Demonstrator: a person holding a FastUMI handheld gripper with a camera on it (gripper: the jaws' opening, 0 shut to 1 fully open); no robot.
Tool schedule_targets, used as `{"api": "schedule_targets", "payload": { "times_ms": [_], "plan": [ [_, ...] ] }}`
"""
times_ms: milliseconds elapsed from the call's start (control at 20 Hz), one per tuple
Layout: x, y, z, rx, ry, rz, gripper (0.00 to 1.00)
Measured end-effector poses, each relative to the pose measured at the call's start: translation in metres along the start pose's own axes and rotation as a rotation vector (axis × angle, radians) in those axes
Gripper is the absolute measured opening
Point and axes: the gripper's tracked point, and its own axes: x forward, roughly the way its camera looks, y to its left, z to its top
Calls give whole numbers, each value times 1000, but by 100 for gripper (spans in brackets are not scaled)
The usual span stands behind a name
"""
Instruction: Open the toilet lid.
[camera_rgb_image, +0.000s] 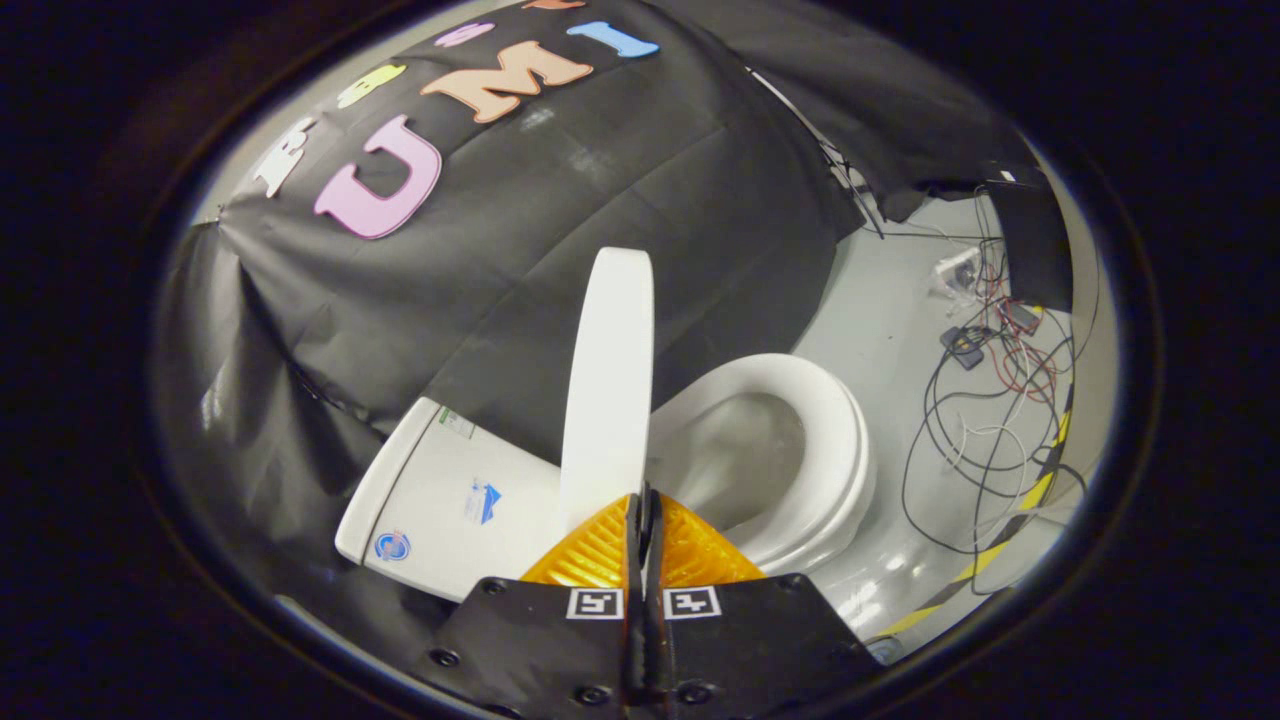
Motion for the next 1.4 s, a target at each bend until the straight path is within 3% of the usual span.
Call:
{"api": "schedule_targets", "payload": {
  "times_ms": [300, 650, 1400],
  "plan": [
    [-6, 17, 2, -54, -31, -30, 1],
    [-9, 36, 4, -8, -8, -8, 1],
    [-14, 121, 2, -160, -11, 21, 1]
  ]
}}
